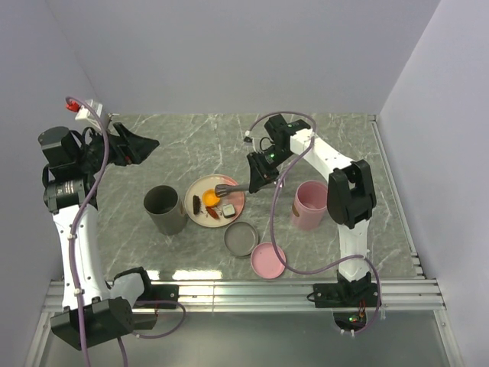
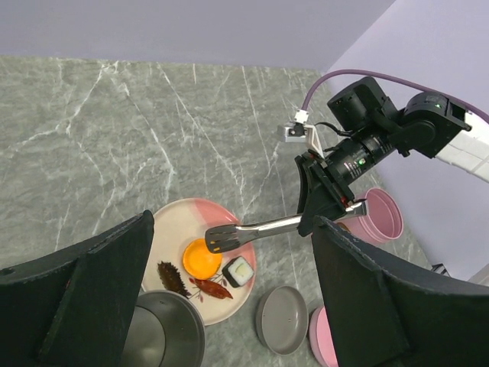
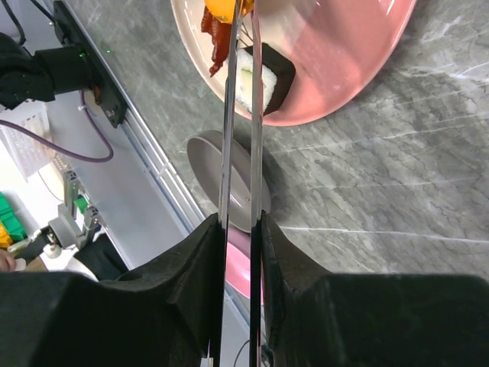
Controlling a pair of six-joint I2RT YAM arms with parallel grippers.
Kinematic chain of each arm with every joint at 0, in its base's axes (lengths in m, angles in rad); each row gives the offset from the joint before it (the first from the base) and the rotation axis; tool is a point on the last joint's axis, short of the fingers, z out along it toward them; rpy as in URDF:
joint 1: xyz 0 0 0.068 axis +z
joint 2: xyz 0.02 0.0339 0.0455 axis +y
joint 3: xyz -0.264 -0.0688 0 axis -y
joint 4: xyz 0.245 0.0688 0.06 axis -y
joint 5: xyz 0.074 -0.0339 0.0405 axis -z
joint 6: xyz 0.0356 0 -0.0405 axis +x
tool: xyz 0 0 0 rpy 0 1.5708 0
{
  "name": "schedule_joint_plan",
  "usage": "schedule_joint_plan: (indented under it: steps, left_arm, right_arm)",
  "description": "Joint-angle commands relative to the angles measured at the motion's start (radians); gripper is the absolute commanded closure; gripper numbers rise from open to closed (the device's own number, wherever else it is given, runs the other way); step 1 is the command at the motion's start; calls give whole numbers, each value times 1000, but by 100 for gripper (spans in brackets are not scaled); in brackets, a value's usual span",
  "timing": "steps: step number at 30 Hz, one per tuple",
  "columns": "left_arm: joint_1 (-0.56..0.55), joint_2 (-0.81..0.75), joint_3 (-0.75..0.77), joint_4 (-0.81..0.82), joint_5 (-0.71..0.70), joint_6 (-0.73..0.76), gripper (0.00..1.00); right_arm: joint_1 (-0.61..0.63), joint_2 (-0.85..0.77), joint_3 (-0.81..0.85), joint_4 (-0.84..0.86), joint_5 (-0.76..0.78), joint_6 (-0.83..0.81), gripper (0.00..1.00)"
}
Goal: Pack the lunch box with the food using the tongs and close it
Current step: Pick up the fake food from the plate.
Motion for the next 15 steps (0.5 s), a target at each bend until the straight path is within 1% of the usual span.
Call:
schedule_joint_plan:
  steps: [1, 3, 4, 7, 11, 15]
  left_arm:
    - [-12, 5, 44, 18, -13, 13, 10]
    - [-23, 12, 51, 1, -36, 21, 10]
    - [-25, 25, 58, -27, -49, 28, 9]
    - [-25, 63, 85, -71, -77, 59, 5]
    - [-29, 106, 104, -135, -96, 132, 1]
    - [-28, 129, 119, -169, -91, 195, 1]
  right_arm:
    - [-13, -20, 52, -11, -46, -1, 83]
    - [-17, -42, 55, -12, -55, -1, 87]
    - [-24, -51, 56, -15, -67, -1, 92]
    - [-41, -89, 64, -22, -84, -4, 100]
    - [-70, -155, 56, -31, -101, -15, 100]
    - [-115, -271, 23, -29, -110, -21, 100]
